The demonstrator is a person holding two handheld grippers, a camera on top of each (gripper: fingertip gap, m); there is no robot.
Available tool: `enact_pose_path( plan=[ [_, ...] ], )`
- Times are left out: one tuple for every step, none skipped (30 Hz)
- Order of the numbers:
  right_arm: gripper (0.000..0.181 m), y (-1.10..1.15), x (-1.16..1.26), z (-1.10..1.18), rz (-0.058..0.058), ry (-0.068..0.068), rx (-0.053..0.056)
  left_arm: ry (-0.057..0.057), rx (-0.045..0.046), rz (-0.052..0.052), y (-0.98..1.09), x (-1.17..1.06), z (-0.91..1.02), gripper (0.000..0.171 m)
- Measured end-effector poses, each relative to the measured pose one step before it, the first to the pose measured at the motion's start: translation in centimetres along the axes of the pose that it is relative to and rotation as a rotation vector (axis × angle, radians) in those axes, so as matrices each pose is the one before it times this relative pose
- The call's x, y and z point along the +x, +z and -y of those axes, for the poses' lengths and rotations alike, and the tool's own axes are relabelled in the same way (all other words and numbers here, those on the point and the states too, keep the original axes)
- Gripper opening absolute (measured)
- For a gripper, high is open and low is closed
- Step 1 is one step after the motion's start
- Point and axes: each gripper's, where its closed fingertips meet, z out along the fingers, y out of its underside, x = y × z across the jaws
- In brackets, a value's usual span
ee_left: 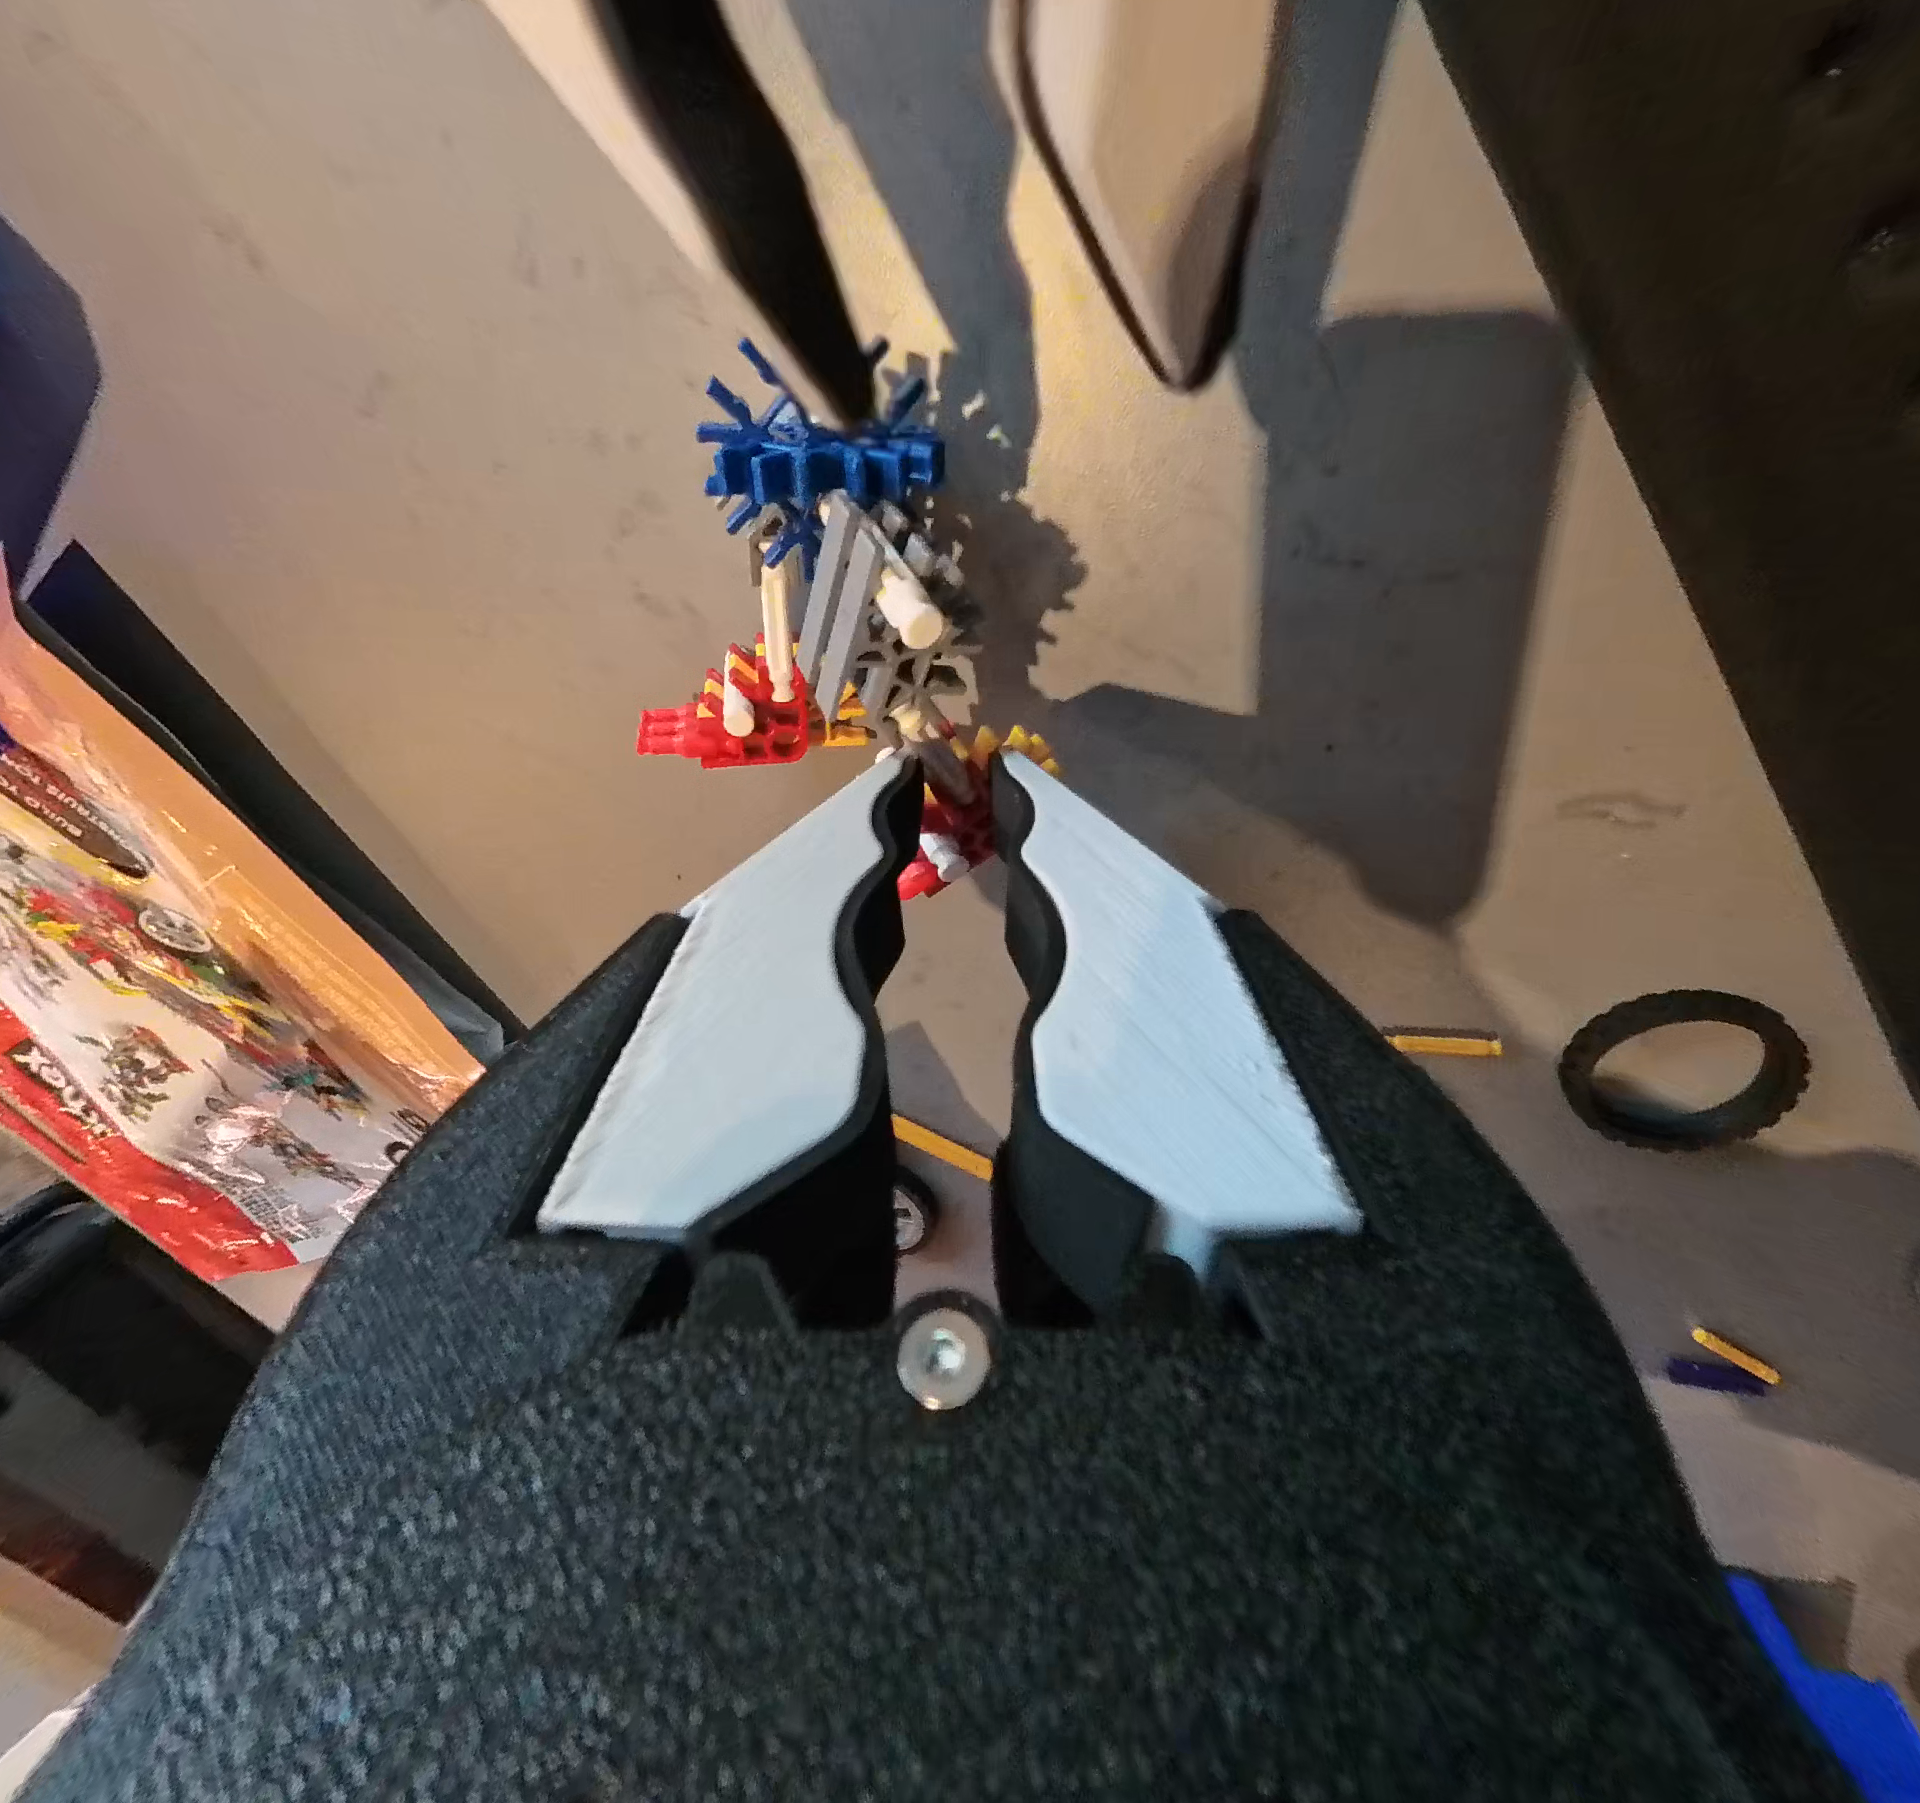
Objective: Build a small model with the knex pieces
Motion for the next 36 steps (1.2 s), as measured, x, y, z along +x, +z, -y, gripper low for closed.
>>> enact_pose_path(
  plan=[
    [0.038, -0.72, 0.096, 0.715, 0.0102, -0.0028, 0.0486, 0.0013, -0.003, 0.002, 0.034, -0.011, -0.051, 0.012],
    [0.038, -0.697, 0.515, 0.5, -0.0139, -0.0207, 0.0303, 0.0007, -0.00198, 0.0007, 0.032, 0.008, -0.036, 0.012],
    [0.038, -0.576, 0.784, 0.184, -0.0278, -0.0416, 0.0059, 0.0013, 0.00051, -0.0005, 0.036, 0.032, -0.006, 0.012],
    [0.039, -0.354, 1.011, -0.238, -0.0442, -0.07, -0.0222, 0.0021, 0.00047, -0.0023, 0.047, 0.055, 0.015, 0.012],
    [0.039, -0.024, 0.869, -0.656, -0.0386, -0.0876, -0.0479, 0.0027, -0.00071, -0.0023, 0.038, 0.051, -0.002, 0.012],
    [0.038, 0.295, 0.094, -0.813, 0.0095, -0.0821, -0.0577, 0.0036, -0.00329, -0.0013, 0.045, 0.021, -0.001, 0.012],
    [0.036, 0.472, -0.747, -0.49, 0.0601, -0.073, -0.038, 0.0049, -0.00457, -0.0025, 0.01, 0.01, 0.01, 0.012],
    [0.034, 0.599, -0.592, -0.008, 0.0495, -0.0616, -0.0127, 0.0058, -0.00052, -0.0051, 0.001, 0.035, 0.113, 0.012],
    [0.033, 0.671, -0.126, 0.172, 0.0214, -0.048, -0.0124, 0.0064, 0.00078, -0.0019, -0.018, -0.029, 0.129, 0.012],
    [0.032, 0.599, 0.043, 0.056, 0.0057, -0.0412, -0.0319, 0.006, -0.00813, 0.0012, -0.008, -0.085, -0.032, 0.011],
    [0.034, 0.427, 0.126, 0.038, -0.0002, -0.0439, -0.0343, 0.0074, -0.01885, 0.0079, 0.04, -0.178, -0.3, 0.012],
    [0.033, 0.293, 0.306, 0.135, -0.0017, -0.0259, -0.014, 0.0011, -0.00462, 0.0006, -0.011, -0.073, -0.102, 0.011],
    [0.033, 0.165, 0.075, 0.049, 0.0208, -0.0011, -0.0045, 0.0006, -0.00509, -0.0031, -0.012, 0.022, -0.146, 0.011],
    [0.033, 0.004, 0.072, 0.083, 0.0174, -0.004, 0.0041, 0.0027, -0.00418, 0.0052, -0.013, -0.074, -0.14, 0.011],
    [0.031, -0.035, 0.249, 0.087, -0.0014, -0.0098, 0.0066, -0.0026, 0.00355, 0.0013, -0.032, -0.021, -0.008, 0.011],
    [0.028, 0.02, 0.245, 0.003, -0.0011, -0.0008, 0.004, 0.0004, 0.00482, -0.002, -0.024, 0.055, -0.002, 0.011],
    [0.028, 0.035, 0.103, -0.003, 0.0058, 0.0056, 0.0047, 0.0001, 0.00159, -0.0022, 0.005, 0.057, -0.042, 0.011],
    [0.028, 0.002, -0.176, -0.098, 0.016, -0.0041, -0.0014, 0.0003, 0.00452, -0.0012, 0.023, 0.052, 0.026, 0.011],
    [0.028, -0.126, -0.01, -0.139, 0.0018, -0.0121, -0.0057, -0.0011, 0.00609, 0.0005, 0.026, 0.027, 0.066, 0.011],
    [0.028, -0.198, 0.299, -0.21, -0.0108, 0.0002, -0.0099, 0.0, 0.00426, 0.002, 0.019, 0.019, 0.048, 0.011],
    [0.028, -0.114, 0.299, -0.184, -0.0031, 0.0127, -0.0042, -0.001, 0.00249, 0.0024, 0.021, 0.002, 0.024, 0.011],
    [0.028, 0.018, 0.3, -0.002, -0.006, 0.0056, 0.0039, -0.0035, 0.00085, 0.0013, 0.026, 0.005, -0.024, 0.011],
    [0.028, 0.153, 0.32, 0.03, -0.0152, -0.0026, -0.0029, -0.0034, -0.00071, 0.0027, 0.024, -0.015, -0.069, 0.011],
    [0.028, 0.27, 0.069, -0.302, -0.0039, -0.0036, -0.0274, -0.0017, 0.00142, 0.004, 0.022, -0.018, -0.058, 0.011],
    [0.029, 0.143, -0.133, 0.115, 0.0071, -0.0045, -0.0015, -0.0033, -0.00143, -0.0013, 0.013, 0.059, -0.124, 0.011],
    [0.029, 0.073, -0.269, 0.068, 0.016, 0.0055, -0.0029, -0.0014, -0.00426, 0.0028, -0.016, 0.027, -0.18, 0.011],
    [0.029, 0.044, -0.295, -0.059, 0.0139, 0.0075, -0.0059, -0.0034, -0.00051, 0.0056, -0.058, -0.01, -0.113, 0.011],
    [0.028, 0.084, -0.394, -0.135, 0.013, 0.0071, -0.0097, -0.0031, 0.00587, -0.001, -0.106, 0.123, -0.017, 0.011],
    [0.028, 0.178, -0.528, -0.011, 0.0154, 0.0078, -0.0019, -0.0022, 0.00623, -0.0006, -0.092, 0.152, 0.004, 0.011],
    [0.028, 0.292, -0.654, 0.086, 0.0196, 0.0052, 0.0045, -0.0022, 0.0021, 0.0023, -0.056, 0.094, -0.058, 0.01],
    [0.027, 0.321, -0.331, 0.071, -0.0005, -0.0005, 0.0014, -0.0018, -0.00219, 0.0013, -0.012, 0.095, -0.11, 0.01],
    [0.026, 0.183, -0.165, 0.063, -0.0043, -0.0012, -0.0009, 0.0, -0.00249, 0.0023, 0.035, 0.08, -0.117, 0.01],
    [0.026, -0.117, -0.146, 0.101, 0.0019, -0.0031, 0.0031, -0.0027, -0.00105, 0.0018, 0.037, 0.055, -0.083, 0.011],
    [0.027, -0.402, 0.265, 0.145, -0.0127, -0.0008, 0.0091, -0.0017, -0.00143, 0.0027, 0.018, 0.065, -0.064, 0.011],
    [0.027, -0.511, 0.654, -0.01, -0.0256, 0.005, 0.0015, -0.0016, 0.00065, 0.0081, -0.016, 0.016, -0.019, 0.011],
    [0.029, -0.46, 0.654, -0.191, -0.0214, -0.0021, -0.009, -0.0069, 0.00703, 0.0057, -0.047, 0.059, 0.092, 0.011]
  ],
)
